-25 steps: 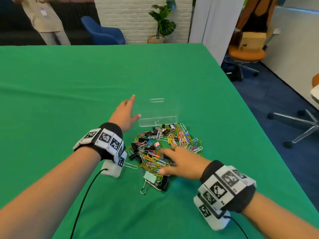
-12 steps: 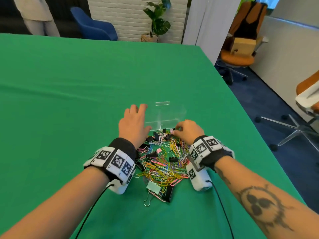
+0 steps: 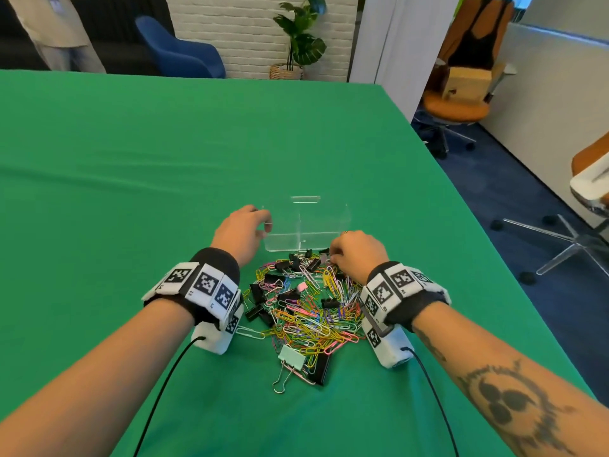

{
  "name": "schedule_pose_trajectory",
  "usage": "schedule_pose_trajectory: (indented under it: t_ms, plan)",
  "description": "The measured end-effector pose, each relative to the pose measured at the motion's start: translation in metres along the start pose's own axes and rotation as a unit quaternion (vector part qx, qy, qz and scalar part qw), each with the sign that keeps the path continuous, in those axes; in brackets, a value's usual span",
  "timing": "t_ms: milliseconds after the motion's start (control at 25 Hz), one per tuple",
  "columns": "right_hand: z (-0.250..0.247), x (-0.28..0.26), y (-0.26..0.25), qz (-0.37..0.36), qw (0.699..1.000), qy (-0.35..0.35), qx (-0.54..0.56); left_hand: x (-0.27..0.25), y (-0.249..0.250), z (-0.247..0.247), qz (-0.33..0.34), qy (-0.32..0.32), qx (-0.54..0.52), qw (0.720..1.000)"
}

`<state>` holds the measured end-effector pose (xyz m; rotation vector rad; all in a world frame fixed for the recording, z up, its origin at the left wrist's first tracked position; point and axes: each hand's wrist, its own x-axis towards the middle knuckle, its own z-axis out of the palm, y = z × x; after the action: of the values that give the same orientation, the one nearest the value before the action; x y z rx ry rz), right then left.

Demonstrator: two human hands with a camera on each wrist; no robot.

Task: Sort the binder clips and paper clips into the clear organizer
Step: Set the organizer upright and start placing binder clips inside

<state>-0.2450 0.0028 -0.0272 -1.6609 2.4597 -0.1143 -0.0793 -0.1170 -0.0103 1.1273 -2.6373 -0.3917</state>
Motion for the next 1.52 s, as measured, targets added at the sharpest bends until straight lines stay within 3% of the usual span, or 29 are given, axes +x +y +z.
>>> schedule_pose_trajectory:
  t_ms: [120, 240, 360, 440, 680, 960, 1200, 1520]
  plan:
    - [-0.006, -0.01, -0.003, -0.011, 1.0, 0.008, 0.015, 0.002, 0.001, -0.003, -0.006, -0.014, -0.043, 0.999]
    - [-0.023, -0.016, -0.009, -0.031, 0.992, 0.036, 0.113, 0.01, 0.003, -0.01, -0.042, 0.003, -0.115, 0.992]
    - [-0.043, -0.003, -0.023, -0.044, 0.971, 0.082, 0.219, 0.026, 0.002, -0.013, -0.022, -0.056, -0.085, 0.995]
    - [-0.048, 0.013, -0.035, -0.039, 0.968, 0.106, 0.226, 0.031, 0.002, -0.011, -0.006, -0.098, -0.084, 0.992]
    - [-0.032, 0.04, -0.055, -0.018, 0.987, 0.078, 0.136, 0.028, 0.003, -0.006, 0.011, -0.092, -0.141, 0.986]
    - [-0.037, 0.017, -0.023, -0.015, 0.951, 0.136, 0.276, 0.029, -0.003, -0.006, 0.017, -0.094, -0.147, 0.984]
    - [-0.014, -0.002, -0.012, 0.0, 0.998, -0.025, 0.053, 0.029, -0.001, -0.007, 0.014, -0.094, -0.127, 0.987]
    - [-0.006, 0.017, -0.036, 0.014, 0.998, -0.05, 0.021, 0.03, -0.001, -0.006, 0.003, -0.08, -0.127, 0.989]
